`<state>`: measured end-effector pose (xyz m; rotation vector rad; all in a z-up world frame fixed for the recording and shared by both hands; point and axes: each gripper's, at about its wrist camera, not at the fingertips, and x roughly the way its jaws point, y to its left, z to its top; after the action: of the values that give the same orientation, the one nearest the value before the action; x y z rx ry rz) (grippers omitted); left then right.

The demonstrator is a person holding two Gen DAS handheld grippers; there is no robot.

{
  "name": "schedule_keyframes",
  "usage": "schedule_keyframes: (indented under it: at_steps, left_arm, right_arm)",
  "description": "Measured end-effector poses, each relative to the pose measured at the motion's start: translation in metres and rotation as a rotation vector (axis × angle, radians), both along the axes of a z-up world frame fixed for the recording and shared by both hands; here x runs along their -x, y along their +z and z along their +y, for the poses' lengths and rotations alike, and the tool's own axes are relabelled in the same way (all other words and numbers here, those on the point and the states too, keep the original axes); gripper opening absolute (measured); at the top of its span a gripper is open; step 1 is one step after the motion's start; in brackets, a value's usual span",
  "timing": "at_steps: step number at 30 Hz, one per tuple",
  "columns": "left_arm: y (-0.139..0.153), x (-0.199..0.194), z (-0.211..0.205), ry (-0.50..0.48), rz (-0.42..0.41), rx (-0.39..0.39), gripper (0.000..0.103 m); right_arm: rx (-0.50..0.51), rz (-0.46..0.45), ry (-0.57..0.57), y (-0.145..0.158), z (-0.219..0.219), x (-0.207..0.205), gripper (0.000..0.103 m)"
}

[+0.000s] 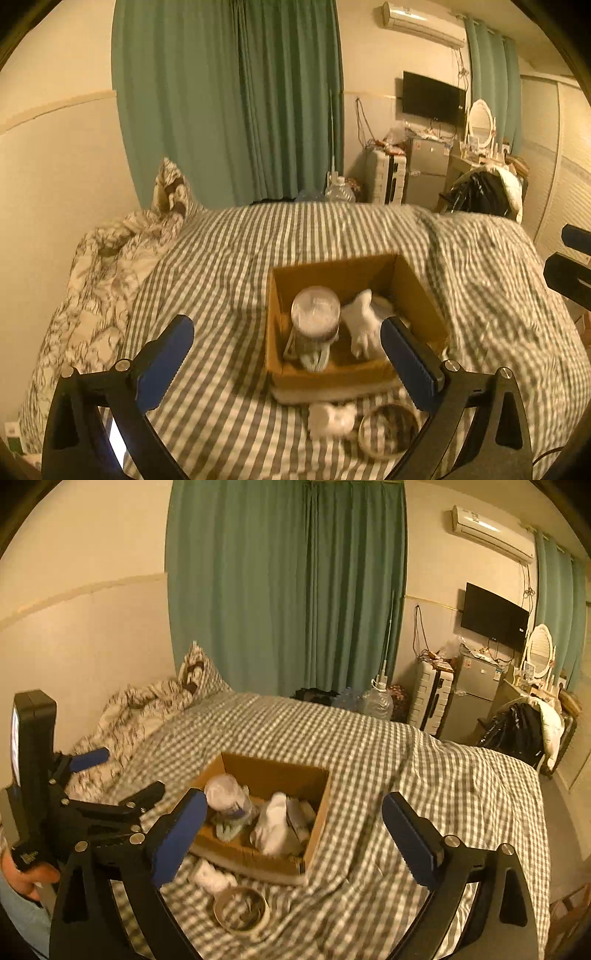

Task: Organize objects
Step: 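Grasp the masking tape roll by its rim with the right gripper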

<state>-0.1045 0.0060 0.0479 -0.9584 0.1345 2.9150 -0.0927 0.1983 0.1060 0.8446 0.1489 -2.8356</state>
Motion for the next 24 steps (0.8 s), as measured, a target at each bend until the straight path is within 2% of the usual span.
schedule_keyframes:
  at_steps: [4,12,17,21,24]
  left_arm:
    - [-0.034,-0.013,-0.006,0.014,-0.058,-0.008,0.103]
    - [-0.113,-0.033,-0.012,0.056,-0.171,-0.01,0.103]
    - [-0.135,-0.038,-0.007,0.032,-0.207,0.029,0.103]
    - [-0.146,-0.033,-0.006,0.026,-0.243,0.048,0.103]
    - [-0.15,-0.029,-0.008,0.035,-0.259,0.047,0.103]
  right_arm:
    - [-0.043,-0.041,0.002,-0.032,-0.01,-0.008,0.096]
    - [-0.148,-0.164,-0.016,-0.131,-0.027,-0.011,0.096]
    - [-0.126,-0.31,0.053,-0.187,-0.037,-0.008,0.096]
    - [-0.071,-0.381,0.102,-0.207,-0.043,-0.003,0.096]
    - [-0.071,-0.41,0.105,-0.216,-0.046,0.001,0.096]
